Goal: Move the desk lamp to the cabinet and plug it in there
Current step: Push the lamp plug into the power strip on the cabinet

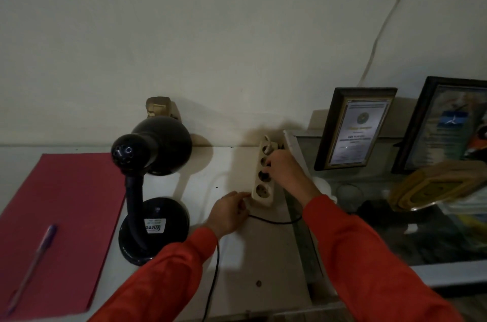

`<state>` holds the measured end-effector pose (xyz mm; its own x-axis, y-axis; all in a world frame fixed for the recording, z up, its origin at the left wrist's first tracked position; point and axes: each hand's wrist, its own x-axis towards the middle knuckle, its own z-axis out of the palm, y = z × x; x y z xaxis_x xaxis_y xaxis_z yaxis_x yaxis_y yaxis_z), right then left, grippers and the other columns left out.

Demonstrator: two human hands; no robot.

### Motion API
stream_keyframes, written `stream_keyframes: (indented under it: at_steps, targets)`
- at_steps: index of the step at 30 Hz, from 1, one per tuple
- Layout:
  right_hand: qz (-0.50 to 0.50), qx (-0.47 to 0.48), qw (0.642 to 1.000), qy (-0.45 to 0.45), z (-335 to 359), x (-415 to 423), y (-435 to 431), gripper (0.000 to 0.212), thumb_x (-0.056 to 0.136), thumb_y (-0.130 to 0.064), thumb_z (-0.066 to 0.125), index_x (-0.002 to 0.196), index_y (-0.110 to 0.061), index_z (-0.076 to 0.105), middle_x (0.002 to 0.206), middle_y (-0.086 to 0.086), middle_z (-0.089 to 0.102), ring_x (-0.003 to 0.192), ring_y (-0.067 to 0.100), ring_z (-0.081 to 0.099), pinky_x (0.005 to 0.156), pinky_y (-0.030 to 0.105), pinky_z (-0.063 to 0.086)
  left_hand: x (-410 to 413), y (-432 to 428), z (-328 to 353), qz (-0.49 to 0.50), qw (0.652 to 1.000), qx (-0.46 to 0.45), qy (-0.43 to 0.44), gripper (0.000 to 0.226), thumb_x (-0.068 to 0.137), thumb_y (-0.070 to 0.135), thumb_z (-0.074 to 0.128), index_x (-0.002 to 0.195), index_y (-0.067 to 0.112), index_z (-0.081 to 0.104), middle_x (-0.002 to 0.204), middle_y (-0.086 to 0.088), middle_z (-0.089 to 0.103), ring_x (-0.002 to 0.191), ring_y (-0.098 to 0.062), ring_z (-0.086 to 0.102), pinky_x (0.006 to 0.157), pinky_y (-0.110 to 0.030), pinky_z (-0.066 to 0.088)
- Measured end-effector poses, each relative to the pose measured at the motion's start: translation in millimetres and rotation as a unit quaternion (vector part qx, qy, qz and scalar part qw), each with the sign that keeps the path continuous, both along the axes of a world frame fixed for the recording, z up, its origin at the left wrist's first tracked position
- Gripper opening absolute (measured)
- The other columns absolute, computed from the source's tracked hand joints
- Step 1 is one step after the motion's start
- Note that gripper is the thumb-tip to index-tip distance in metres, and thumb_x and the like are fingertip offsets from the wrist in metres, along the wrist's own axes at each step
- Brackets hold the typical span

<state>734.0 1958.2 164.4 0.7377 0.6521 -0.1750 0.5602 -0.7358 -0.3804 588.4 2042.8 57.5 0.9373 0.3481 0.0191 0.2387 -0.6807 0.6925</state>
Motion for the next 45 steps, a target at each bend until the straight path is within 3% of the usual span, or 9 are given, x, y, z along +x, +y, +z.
stream_keyframes:
  at_steps: [6, 16, 22, 27, 31, 34, 39, 43, 45]
  targets:
    - [0.005, 0.018, 1.000, -0.023, -3, -2, 4, 0.027, 0.090, -0.020, 0.061, 0.103, 0.002, 0.070, 0.109, 0.017, 0.069, 0.098, 0.027, 0.065, 0.084, 0.035, 0.054, -1, 1, -2, -0.001, 1.000, 0.003, 0.012, 0.041, 0.082, 0.020, 0.064, 0.122, 0.015, 0.059, 0.099, -0.006, 0.061, 0.086, -0.021, 0.060, 0.074, -0.021, 0.041]
    - [-0.016, 0.022, 0.999, -0.045, -8, -4, 3, 0.021, 0.088, -0.014, 0.064, 0.103, 0.000, 0.066, 0.103, 0.015, 0.069, 0.092, 0.025, 0.065, 0.068, 0.027, 0.048, -4, 3, -2, -0.016, 1.000, 0.004, 0.023, 0.052, 0.076, 0.022, 0.071, 0.126, 0.016, 0.056, 0.104, -0.010, 0.059, 0.091, -0.024, 0.060, 0.080, -0.026, 0.045]
    - [-0.017, 0.017, 0.997, -0.067, -12, -9, 7, 0.011, 0.088, -0.008, 0.060, 0.087, 0.001, 0.067, 0.090, 0.017, 0.071, 0.080, 0.029, 0.068, 0.063, 0.032, 0.053, -4, 2, -2, -0.008, 1.000, -0.007, 0.022, 0.055, 0.074, 0.018, 0.072, 0.126, 0.015, 0.056, 0.103, -0.011, 0.060, 0.092, -0.026, 0.060, 0.085, -0.033, 0.050]
    - [0.000, 0.032, 0.999, -0.039, -4, -2, 3, 0.014, 0.082, -0.009, 0.068, 0.089, 0.003, 0.071, 0.095, 0.017, 0.072, 0.087, 0.026, 0.067, 0.073, 0.032, 0.055, -1, 2, -2, -0.004, 0.999, -0.023, 0.038, 0.061, 0.074, 0.018, 0.073, 0.131, 0.020, 0.052, 0.099, -0.006, 0.059, 0.090, -0.023, 0.059, 0.084, -0.030, 0.047]
    - [0.005, 0.036, 0.999, -0.020, 4, 0, 3, 0.029, 0.076, -0.013, 0.077, 0.099, 0.002, 0.072, 0.108, 0.016, 0.070, 0.098, 0.025, 0.065, 0.088, 0.036, 0.053, -1, 2, 0, -0.002, 0.999, -0.027, 0.040, 0.062, 0.072, 0.018, 0.074, 0.130, 0.023, 0.053, 0.091, 0.003, 0.052, 0.088, -0.023, 0.060, 0.082, -0.029, 0.048]
    - [-0.006, 0.010, 1.000, -0.024, 6, -3, 5, 0.037, 0.075, -0.016, 0.079, 0.106, 0.000, 0.067, 0.112, 0.015, 0.066, 0.100, 0.027, 0.064, 0.089, 0.038, 0.053, -1, 2, -2, 0.001, 0.999, -0.027, 0.039, 0.062, 0.072, 0.018, 0.075, 0.130, 0.023, 0.054, 0.090, 0.004, 0.052, 0.088, -0.023, 0.061, 0.082, -0.029, 0.049]
    - [-0.012, 0.012, 1.000, -0.024, 1, -5, 2, 0.012, 0.079, -0.009, 0.072, 0.088, -0.003, 0.066, 0.105, 0.020, 0.067, 0.095, 0.030, 0.064, 0.078, 0.035, 0.054, -1, -4, -1, 0.023, 0.999, 0.017, 0.038, 0.056, 0.077, 0.042, 0.069, 0.127, 0.023, 0.054, 0.096, -0.005, 0.060, 0.086, -0.023, 0.061, 0.081, -0.035, 0.051]
    - [0.004, 0.005, 1.000, -0.025, 2, 4, 3, 0.017, 0.081, -0.010, 0.070, 0.093, 0.002, 0.068, 0.104, 0.021, 0.067, 0.086, 0.027, 0.063, 0.074, 0.033, 0.051, 6, -11, 4, 0.061, 0.997, 0.026, 0.043, 0.052, 0.083, 0.059, 0.052, 0.119, 0.022, 0.059, 0.099, -0.009, 0.064, 0.090, -0.027, 0.062, 0.078, -0.034, 0.048]
    - [0.008, -0.006, 1.000, -0.026, -1, 8, 6, 0.019, 0.081, -0.011, 0.071, 0.094, 0.002, 0.068, 0.105, 0.020, 0.067, 0.084, 0.024, 0.061, 0.071, 0.031, 0.049, 10, -12, 3, 0.072, 0.996, 0.032, 0.048, 0.049, 0.087, 0.057, 0.047, 0.117, 0.020, 0.059, 0.106, -0.010, 0.065, 0.095, -0.028, 0.062, 0.082, -0.036, 0.050]
